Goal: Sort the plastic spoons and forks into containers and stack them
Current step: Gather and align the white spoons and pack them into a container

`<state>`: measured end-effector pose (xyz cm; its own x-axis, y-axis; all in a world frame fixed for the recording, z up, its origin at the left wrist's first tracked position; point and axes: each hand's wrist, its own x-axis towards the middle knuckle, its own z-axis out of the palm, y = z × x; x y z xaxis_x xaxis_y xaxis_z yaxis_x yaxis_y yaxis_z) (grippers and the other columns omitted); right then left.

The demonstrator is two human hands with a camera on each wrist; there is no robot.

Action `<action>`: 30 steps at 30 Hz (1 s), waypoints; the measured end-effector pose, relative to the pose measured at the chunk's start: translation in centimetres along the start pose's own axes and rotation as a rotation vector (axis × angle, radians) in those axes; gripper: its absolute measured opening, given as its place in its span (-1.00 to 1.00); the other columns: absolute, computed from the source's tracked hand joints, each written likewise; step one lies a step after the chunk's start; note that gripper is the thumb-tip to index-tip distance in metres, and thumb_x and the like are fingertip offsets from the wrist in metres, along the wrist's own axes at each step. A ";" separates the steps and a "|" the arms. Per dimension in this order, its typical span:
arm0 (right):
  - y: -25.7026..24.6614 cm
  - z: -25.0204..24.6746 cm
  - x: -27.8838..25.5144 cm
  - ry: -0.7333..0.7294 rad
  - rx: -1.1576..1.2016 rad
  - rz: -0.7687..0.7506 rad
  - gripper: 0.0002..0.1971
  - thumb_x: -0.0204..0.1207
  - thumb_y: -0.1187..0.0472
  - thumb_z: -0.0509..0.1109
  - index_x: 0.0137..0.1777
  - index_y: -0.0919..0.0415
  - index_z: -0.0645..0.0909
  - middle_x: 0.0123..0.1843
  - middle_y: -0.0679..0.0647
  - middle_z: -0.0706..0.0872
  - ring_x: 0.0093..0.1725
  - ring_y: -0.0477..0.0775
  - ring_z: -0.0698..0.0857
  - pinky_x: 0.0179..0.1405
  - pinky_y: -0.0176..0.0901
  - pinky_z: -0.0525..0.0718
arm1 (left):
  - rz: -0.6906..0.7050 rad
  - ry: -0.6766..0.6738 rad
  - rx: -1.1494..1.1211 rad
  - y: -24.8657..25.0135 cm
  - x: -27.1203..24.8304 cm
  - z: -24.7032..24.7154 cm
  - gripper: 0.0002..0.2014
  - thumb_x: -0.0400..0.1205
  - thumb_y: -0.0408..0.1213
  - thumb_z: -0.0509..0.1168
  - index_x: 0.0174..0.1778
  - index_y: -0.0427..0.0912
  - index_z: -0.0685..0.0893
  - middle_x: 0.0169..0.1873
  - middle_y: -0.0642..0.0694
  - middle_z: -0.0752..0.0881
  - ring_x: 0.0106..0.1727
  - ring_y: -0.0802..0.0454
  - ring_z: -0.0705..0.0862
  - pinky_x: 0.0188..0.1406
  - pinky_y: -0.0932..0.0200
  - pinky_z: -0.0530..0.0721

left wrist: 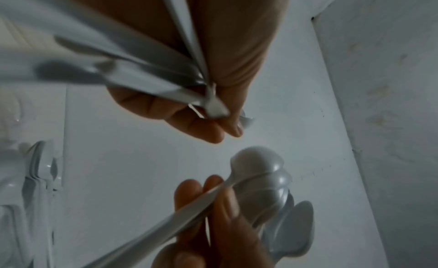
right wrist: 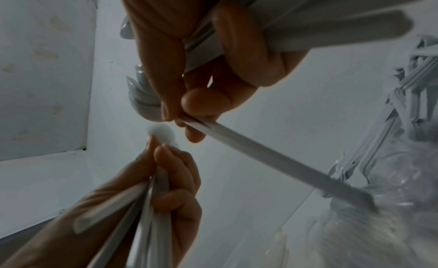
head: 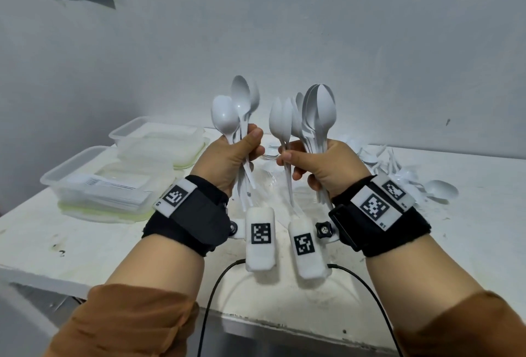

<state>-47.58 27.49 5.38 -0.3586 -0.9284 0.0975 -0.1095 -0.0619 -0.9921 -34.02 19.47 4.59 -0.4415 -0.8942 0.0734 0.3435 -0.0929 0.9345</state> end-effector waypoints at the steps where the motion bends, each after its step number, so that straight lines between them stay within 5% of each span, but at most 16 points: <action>1: -0.1 -0.4 0.1 0.008 -0.004 -0.001 -0.98 0.43 0.34 0.48 -0.19 0.24 0.69 -0.29 0.07 0.78 -0.54 -0.14 0.54 -0.63 -0.32 0.23 | 0.010 0.003 -0.024 0.0 0.2 0.3 -0.96 0.61 -0.30 0.32 -0.15 -0.11 0.59 -0.37 0.05 0.66 -0.41 0.26 0.69 -0.52 0.41 0.52; 7: 0.2 -2.2 0.7 0.039 -0.142 0.015 -0.88 0.38 0.32 0.53 -0.28 0.18 0.64 -0.27 0.13 0.79 -0.49 -0.05 0.57 -0.62 -0.30 0.30 | 0.071 -0.126 0.010 -0.6 0.6 2.3 -0.93 0.58 -0.43 0.30 -0.22 -0.25 0.59 -0.16 -0.24 0.76 -0.18 0.05 0.79 -0.45 0.40 0.63; 11: 0.8 -3.1 1.3 0.024 -0.168 0.059 -0.88 0.36 0.30 0.55 -0.16 0.27 0.69 -0.26 0.13 0.79 -0.53 -0.09 0.55 -0.65 -0.33 0.30 | 0.109 -0.133 0.067 -1.5 1.1 2.4 -0.73 0.44 -0.27 0.50 -0.08 -0.36 0.65 -0.10 -0.25 0.78 0.04 -0.11 0.77 0.13 0.11 0.70; 13: 1.2 -3.2 1.5 0.008 -0.177 0.065 -0.88 0.36 0.28 0.55 -0.17 0.27 0.67 -0.30 0.09 0.78 -0.54 -0.11 0.52 -0.65 -0.34 0.30 | 0.113 -0.107 0.117 -2.0 1.3 2.3 -0.59 0.35 -0.14 0.52 -0.03 -0.37 0.66 -0.07 -0.25 0.78 0.09 -0.13 0.76 0.25 0.02 0.63; 17: 1.9 -2.8 1.7 -0.036 -0.160 0.046 -0.81 0.40 0.20 0.54 -0.11 0.31 0.67 -0.38 0.01 0.75 -0.54 -0.09 0.48 -0.66 -0.33 0.29 | 0.110 -0.102 0.158 -2.6 1.3 2.1 -0.74 0.39 -0.16 0.43 -0.11 -0.26 0.68 -0.14 -0.14 0.81 0.05 -0.10 0.77 0.33 -0.05 0.58; 25: 2.0 -2.1 2.2 -0.091 -0.096 0.051 -0.86 0.40 0.28 0.53 -0.27 0.20 0.60 -0.52 -0.03 0.67 -0.62 -0.09 0.37 -0.68 -0.36 0.23 | 0.147 -0.120 0.203 -2.5 1.1 1.4 -0.33 0.14 0.22 0.60 -0.05 -0.25 0.71 -0.02 -0.30 0.79 0.12 -0.24 0.74 0.38 -0.26 0.50; 30: 2.0 -1.7 2.6 -0.114 -0.068 0.056 -0.84 0.39 0.32 0.53 -0.30 0.18 0.58 -0.56 -0.03 0.65 -0.64 -0.08 0.30 -0.66 -0.34 0.19 | 0.145 -0.097 0.231 -2.3 1.5 0.8 -0.37 0.21 0.05 0.55 0.06 -0.34 0.67 -0.08 -0.21 0.81 0.05 -0.15 0.77 0.36 -0.19 0.55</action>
<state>-50.26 25.56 3.77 -0.2584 -0.9656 0.0286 -0.1561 0.0125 -0.9877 -36.13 18.74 2.87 -0.4826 -0.8437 0.2350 0.2158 0.1455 0.9655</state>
